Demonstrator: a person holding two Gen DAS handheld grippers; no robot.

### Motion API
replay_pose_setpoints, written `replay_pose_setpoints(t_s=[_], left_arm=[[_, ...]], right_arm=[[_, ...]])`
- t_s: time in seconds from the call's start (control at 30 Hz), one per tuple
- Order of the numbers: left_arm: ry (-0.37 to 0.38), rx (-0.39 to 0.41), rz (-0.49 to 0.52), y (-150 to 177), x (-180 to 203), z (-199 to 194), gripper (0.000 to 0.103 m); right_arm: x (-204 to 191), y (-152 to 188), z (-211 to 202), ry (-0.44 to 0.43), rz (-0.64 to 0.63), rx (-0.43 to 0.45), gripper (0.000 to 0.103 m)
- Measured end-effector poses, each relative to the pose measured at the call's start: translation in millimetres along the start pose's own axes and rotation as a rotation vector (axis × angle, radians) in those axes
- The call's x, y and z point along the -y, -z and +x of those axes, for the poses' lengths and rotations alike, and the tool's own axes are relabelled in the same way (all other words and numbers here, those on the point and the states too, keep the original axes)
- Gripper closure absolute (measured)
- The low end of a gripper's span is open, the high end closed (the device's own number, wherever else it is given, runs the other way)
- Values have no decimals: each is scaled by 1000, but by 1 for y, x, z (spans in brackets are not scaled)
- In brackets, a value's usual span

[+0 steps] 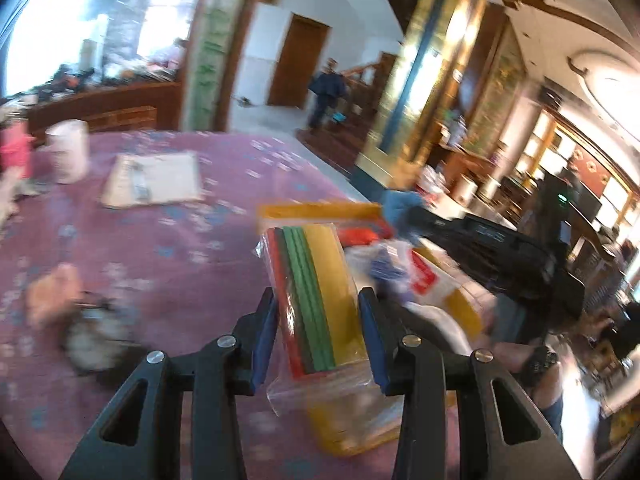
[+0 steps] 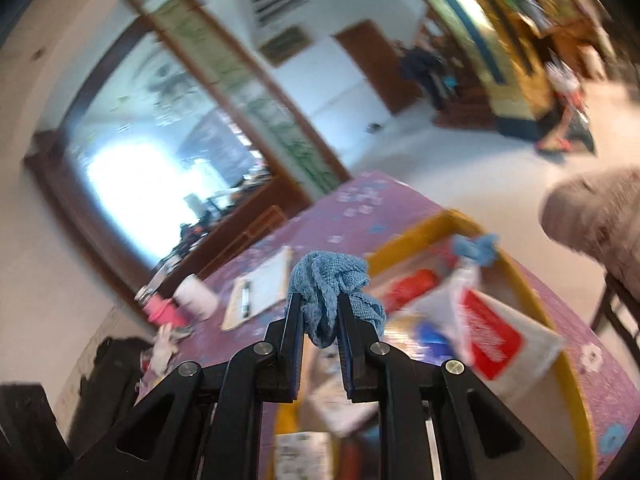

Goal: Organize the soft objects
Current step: 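Carry the blue towel and sponge pack into the yellow tray, open both grippers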

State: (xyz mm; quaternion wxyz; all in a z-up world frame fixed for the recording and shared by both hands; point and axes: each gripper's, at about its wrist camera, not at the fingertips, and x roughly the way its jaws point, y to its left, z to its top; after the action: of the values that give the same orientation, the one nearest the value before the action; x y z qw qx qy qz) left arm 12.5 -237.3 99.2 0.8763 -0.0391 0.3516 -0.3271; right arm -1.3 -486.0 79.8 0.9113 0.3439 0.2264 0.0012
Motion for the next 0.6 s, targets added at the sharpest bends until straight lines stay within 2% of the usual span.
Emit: replay_pose_setpoints(t_s=[0.23,0.43,0.6], left_arm=[[84,-105,31,20,43,51,64],[58,-143,79,35,47,68,64],[52,-125,102,45,48,70,64]], right_arm=[[23,-7,-2,83,82,-7,87],[37,-2,13,107,121,-87,87],[34,3,23,141,97,-120,87]])
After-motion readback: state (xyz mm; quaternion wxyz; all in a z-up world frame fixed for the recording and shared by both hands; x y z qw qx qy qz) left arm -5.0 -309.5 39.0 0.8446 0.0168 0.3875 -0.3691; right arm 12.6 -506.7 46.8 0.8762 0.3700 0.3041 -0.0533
